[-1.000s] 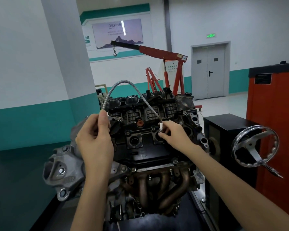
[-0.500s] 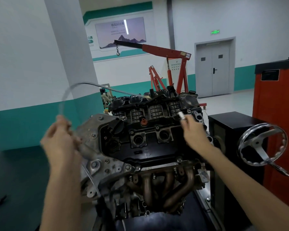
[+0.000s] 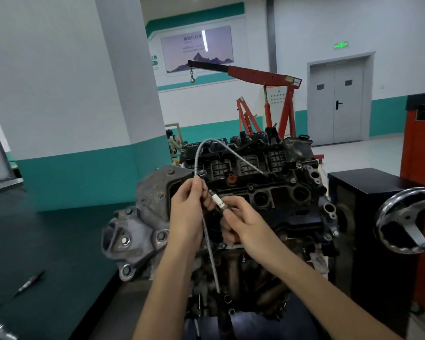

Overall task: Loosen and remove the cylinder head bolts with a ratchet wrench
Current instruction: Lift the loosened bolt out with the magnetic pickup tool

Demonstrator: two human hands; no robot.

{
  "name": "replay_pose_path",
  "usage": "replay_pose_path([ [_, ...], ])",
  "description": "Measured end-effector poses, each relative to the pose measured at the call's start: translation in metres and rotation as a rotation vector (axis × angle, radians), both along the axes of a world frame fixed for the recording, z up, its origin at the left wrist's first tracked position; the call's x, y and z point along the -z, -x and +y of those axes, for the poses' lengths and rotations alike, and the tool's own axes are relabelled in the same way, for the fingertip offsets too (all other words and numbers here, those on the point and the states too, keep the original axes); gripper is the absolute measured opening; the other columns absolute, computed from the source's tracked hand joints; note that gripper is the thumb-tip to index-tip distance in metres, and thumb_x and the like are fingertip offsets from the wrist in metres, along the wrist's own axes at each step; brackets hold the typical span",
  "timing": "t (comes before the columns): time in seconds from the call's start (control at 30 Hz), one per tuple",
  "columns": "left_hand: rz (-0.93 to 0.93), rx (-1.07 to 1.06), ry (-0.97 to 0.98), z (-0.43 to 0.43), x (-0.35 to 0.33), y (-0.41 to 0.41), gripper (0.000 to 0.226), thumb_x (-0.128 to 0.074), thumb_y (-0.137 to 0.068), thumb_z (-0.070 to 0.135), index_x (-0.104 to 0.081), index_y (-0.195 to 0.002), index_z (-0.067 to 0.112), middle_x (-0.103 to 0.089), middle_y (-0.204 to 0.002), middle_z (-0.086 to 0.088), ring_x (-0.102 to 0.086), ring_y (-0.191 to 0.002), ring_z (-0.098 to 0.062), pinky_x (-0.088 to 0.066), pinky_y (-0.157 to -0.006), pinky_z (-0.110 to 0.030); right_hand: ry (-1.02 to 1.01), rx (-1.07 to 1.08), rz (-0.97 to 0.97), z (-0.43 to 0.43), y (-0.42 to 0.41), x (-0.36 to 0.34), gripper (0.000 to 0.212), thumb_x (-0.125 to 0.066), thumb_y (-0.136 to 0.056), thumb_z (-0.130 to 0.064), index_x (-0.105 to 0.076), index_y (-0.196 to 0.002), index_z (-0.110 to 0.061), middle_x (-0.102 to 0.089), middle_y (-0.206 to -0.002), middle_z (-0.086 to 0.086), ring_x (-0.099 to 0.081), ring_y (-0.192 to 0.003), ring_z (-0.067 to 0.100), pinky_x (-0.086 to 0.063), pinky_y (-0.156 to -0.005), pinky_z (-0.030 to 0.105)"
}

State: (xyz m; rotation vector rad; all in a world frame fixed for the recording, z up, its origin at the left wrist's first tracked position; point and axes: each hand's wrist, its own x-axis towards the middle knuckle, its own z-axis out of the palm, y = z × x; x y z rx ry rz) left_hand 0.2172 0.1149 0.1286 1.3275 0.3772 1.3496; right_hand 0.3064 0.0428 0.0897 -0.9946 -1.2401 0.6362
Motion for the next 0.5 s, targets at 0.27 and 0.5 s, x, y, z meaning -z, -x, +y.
replay_pose_path([
  [0.27, -0.125, 0.253, 0.194, -0.014, 0.018, 0.001, 0.031, -0.035, -0.105, 0.021, -0.046, -0.080, 0.006, -0.071, -0.104, -0.022, -0.070, -0.097, -0.035, -0.059, -0.079, -0.042, -0.158, 0.389, -0.294, 0.001, 0.016, 0.014, 0.023, -0.060, -0.091, -0.015, -0.037, -0.089, -0.019, -0.056, -0.055, -0.008, -0.052, -0.046, 0.003, -0.036, -0.047, 0.013],
  [0.5, -0.098, -0.084, 0.151, -0.029, 0.018, -0.006, 0.036, -0.035, -0.105, 0.019, -0.040, -0.072, 0.008, -0.038, -0.059, -0.001, -0.031, -0.043, -0.008, -0.029, -0.040, -0.020, -0.079, 0.325, -0.431, -0.013, 0.027, 0.012, 0.012, -0.055, -0.092, -0.006, -0.047, -0.088, -0.014, -0.059, -0.076, -0.002, -0.056, -0.065, 0.006, -0.045, -0.056, 0.019],
])
